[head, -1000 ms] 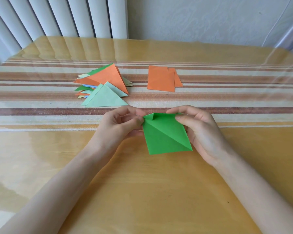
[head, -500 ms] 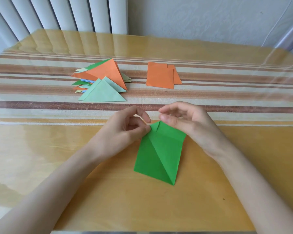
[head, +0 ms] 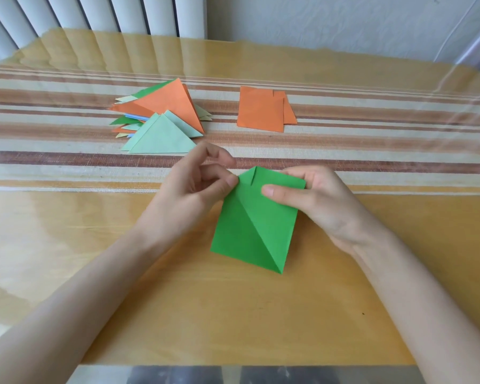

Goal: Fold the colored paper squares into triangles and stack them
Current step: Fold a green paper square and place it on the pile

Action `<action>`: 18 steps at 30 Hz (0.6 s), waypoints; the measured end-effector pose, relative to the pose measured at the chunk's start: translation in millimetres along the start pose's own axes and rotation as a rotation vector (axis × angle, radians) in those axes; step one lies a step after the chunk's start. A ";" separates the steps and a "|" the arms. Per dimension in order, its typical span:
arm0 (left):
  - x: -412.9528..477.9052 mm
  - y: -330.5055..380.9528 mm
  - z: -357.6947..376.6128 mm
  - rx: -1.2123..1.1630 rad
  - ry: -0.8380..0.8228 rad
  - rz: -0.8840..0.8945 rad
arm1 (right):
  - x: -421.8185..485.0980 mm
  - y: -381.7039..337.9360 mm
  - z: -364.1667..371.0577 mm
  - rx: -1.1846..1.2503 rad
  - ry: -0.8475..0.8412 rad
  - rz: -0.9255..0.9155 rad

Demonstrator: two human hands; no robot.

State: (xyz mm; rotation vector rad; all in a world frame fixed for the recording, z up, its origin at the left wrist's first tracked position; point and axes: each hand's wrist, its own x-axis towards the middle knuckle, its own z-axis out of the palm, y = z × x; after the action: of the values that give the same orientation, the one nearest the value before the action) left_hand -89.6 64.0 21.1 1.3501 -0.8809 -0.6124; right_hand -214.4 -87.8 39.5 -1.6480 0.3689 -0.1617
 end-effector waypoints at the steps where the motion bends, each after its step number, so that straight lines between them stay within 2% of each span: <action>1: 1.0 -0.6 -1.0 -0.017 0.018 0.005 | 0.9 0.3 -1.5 0.030 0.013 -0.007; 11: 3.9 1.6 0.2 -0.060 0.156 0.019 | 3.2 3.4 -15.2 -0.026 0.217 -0.017; 13: 3.6 1.1 -0.8 -0.047 0.171 0.022 | 3.7 4.4 -18.6 0.023 0.251 -0.023; 16: 3.0 -0.4 -0.6 -0.020 0.160 0.031 | 2.8 3.7 -13.4 0.146 0.111 -0.023; 18: 2.3 -1.6 1.4 -0.006 0.132 0.018 | 3.8 3.0 -2.7 0.115 0.015 0.005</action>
State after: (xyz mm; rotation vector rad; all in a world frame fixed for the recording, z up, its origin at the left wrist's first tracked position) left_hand -89.3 61.1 19.9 1.3599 -0.7826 -0.5061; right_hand -212.2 -91.7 36.4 -1.5333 0.3684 -0.1882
